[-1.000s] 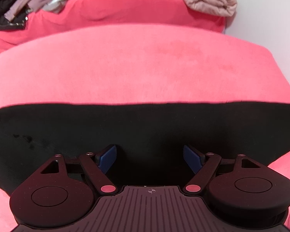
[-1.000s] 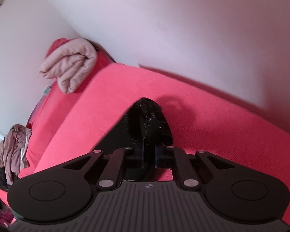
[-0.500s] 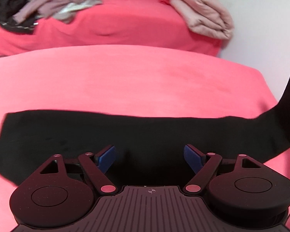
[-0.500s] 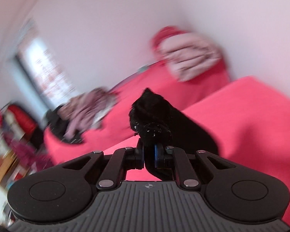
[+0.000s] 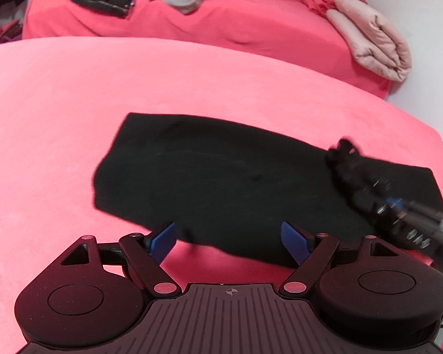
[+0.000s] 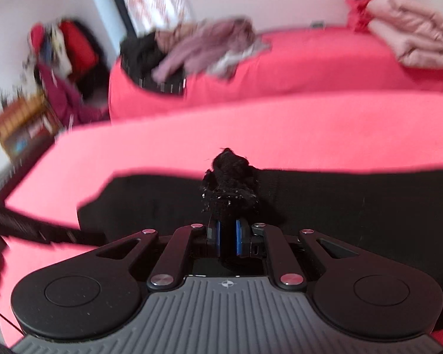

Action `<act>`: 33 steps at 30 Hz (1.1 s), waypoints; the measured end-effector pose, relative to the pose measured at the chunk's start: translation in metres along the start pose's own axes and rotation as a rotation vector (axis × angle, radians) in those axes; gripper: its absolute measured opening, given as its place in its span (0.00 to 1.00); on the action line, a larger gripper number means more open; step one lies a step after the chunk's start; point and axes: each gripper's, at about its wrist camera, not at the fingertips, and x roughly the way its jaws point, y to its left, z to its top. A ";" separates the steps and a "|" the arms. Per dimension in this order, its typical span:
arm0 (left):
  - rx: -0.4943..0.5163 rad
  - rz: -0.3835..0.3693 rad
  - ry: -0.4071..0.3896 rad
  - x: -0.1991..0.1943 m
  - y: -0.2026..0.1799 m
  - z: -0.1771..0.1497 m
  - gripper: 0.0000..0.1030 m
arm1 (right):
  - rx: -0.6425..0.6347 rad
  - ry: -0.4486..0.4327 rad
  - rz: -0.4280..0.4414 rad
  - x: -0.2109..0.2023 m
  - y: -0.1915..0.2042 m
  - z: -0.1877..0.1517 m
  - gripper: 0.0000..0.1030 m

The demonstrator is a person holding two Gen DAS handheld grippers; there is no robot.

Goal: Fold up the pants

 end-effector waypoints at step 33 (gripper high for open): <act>0.301 -0.145 0.106 0.111 -0.169 0.053 1.00 | -0.035 -0.173 -0.511 -0.138 -0.101 -0.075 0.71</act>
